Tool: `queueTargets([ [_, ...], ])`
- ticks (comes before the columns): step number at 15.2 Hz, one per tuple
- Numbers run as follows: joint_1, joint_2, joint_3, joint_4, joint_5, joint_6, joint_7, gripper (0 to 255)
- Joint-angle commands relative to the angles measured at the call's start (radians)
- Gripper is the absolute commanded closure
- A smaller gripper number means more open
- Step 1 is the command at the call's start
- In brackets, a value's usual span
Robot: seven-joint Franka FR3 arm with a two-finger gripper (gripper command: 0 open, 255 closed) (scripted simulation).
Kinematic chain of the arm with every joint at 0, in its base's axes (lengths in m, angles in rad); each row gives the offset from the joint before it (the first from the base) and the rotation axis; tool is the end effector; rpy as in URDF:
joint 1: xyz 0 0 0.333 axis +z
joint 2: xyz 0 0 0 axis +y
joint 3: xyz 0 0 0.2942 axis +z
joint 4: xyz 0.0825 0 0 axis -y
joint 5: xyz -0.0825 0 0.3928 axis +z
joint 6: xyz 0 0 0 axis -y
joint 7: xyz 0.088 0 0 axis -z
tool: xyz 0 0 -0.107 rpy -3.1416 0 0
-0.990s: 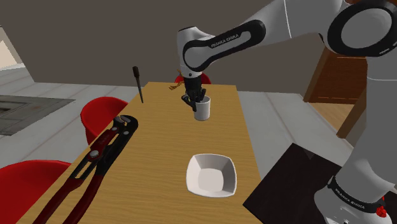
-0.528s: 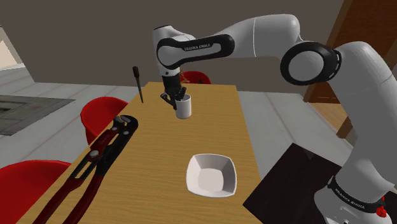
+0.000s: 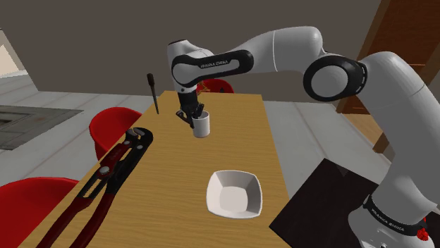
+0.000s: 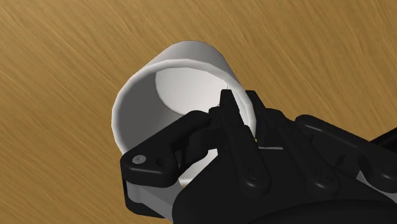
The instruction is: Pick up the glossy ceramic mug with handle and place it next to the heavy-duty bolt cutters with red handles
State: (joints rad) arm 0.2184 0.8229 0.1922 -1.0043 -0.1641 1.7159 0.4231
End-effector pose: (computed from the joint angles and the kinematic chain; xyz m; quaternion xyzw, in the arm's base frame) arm 0.7088 0.2409 0.3426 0.9986 -0.0170 -0.0420 0.0283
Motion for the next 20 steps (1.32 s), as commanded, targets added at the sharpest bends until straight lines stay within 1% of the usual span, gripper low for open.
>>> queueTargets([
  [1,-0.004,-0.002,0.0,-0.032,-0.001,0.03,0.001,255],
  [10,-0.008,0.028,-0.004,-0.101,-0.007,0.129,0.008,255],
  [20,-0.008,0.084,-0.011,-0.14,-0.015,0.223,0.015,255],
])
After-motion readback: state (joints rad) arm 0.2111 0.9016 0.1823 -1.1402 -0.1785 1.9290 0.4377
